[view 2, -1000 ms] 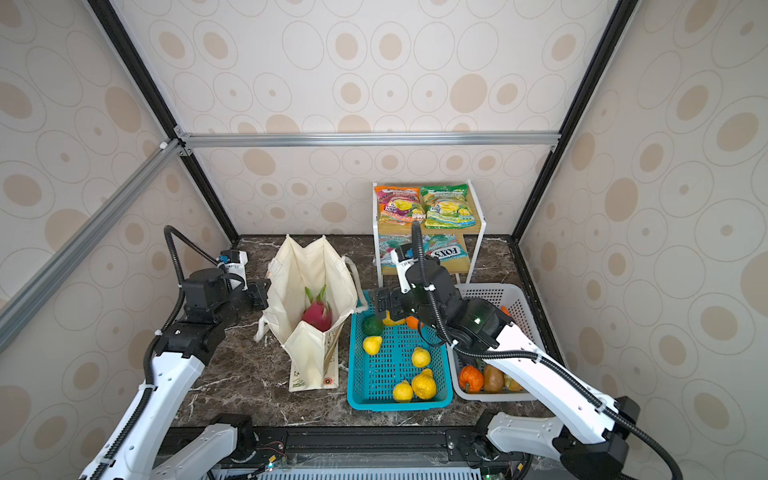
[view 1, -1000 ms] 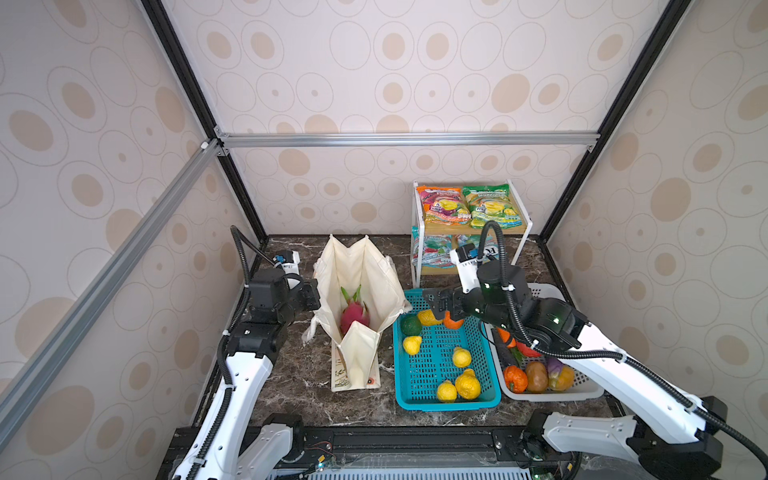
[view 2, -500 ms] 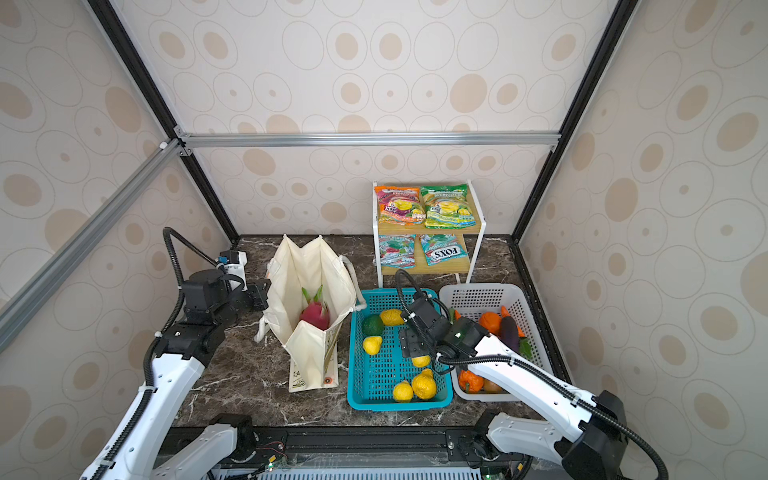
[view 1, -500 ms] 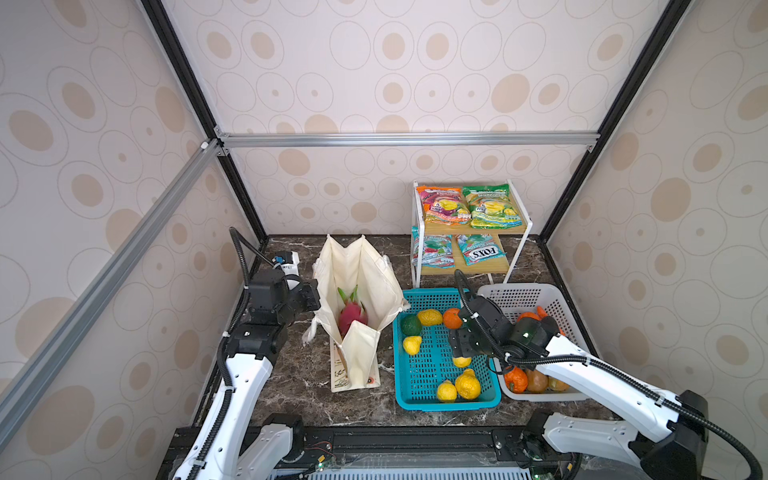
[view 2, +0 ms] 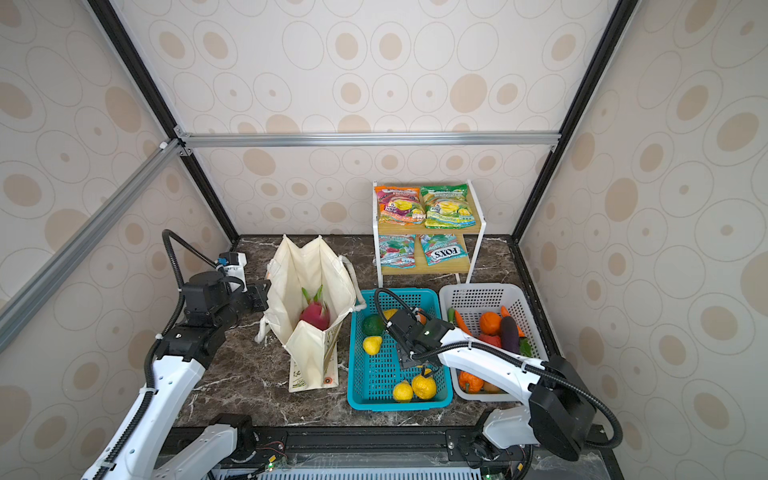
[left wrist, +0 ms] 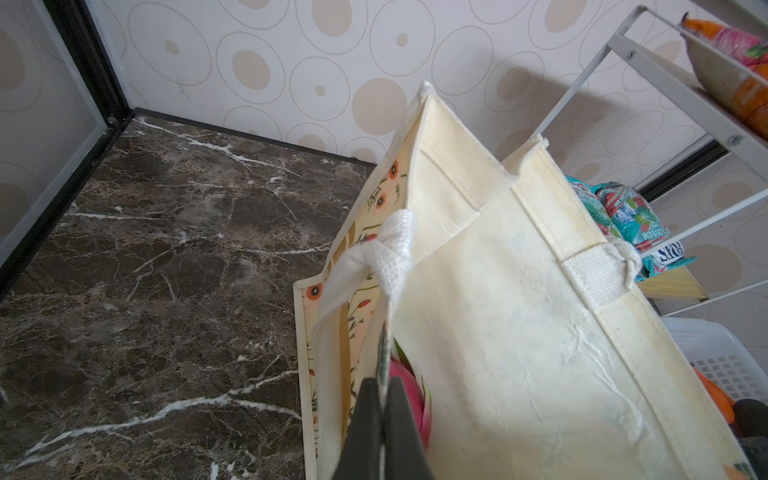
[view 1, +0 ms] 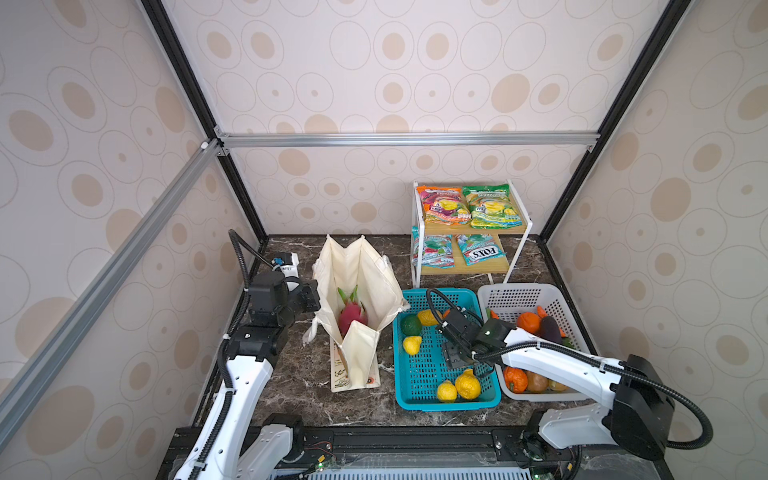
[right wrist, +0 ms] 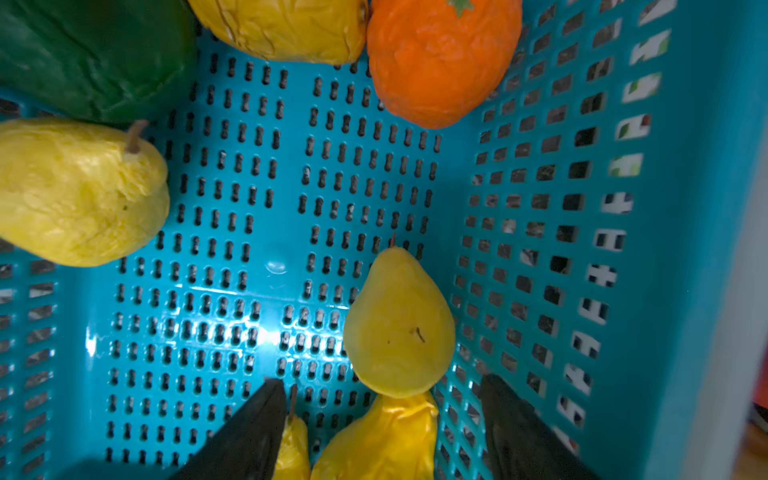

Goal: Place the food into the grocery bag and tie it
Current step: 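Move the right gripper back over the teal basket toward a yellow pear, then lower the right gripper and close it on the yellow pear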

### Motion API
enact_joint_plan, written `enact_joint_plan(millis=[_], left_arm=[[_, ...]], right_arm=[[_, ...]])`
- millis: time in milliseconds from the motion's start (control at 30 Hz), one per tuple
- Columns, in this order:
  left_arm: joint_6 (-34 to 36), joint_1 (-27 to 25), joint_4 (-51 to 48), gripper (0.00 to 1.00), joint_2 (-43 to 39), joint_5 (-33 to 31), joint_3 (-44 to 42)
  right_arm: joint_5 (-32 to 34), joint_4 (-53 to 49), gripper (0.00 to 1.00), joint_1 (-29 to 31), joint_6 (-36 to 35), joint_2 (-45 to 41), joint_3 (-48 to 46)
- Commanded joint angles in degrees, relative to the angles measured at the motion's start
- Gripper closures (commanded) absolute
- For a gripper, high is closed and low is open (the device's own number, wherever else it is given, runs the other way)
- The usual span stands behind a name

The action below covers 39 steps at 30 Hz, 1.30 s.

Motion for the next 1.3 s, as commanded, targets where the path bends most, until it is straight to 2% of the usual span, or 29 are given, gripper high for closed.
enact_joint_plan(millis=[0,267,467,600,733,1033,1133,1267], left_arm=[[-0.3,0.2,1.6,1.00,-1.0,0.1,-0.5],[-0.1,0.2,1.9,1.00,-1.0,0.3,-1.1],[0.0,0.2,1.7,1.00,-1.2,0.2,-1.3],[0.0,0.2,1.7,1.00,-1.3,0.1,-1.4],[-0.2,0.2,1.8,1.00,-1.3,0.4,-1.3],[0.0,0.2,1.5,1.00,-1.4,0.0,-1.3],[-0.2,0.2,1.7,1.00,-1.3,0.2,-1.4],[-0.1,0.2,1.4,1.00,-1.5,0.0,-1.1]], right_arm=[[1.0,1.4,0.24,0.2,1.3,1.9,-0.8],[2.2,1.9,0.27,0.3,1.6,6.8,-0.1],[-4.9,8.4,0.31,0.6,1.2,3.0,-2.1],[-1.6,7.8,0.31,0.5,1.1,2.0,-2.5],[1.0,2.8,0.31,0.5,1.2,6.9,0.4],[0.6,6.6,0.34,0.6,1.7,8.9,-1.2],[0.5,6.8,0.40,0.6,1.7,10.2,-1.0],[0.3,6.1,0.40,0.6,2.3,10.5,-1.0]])
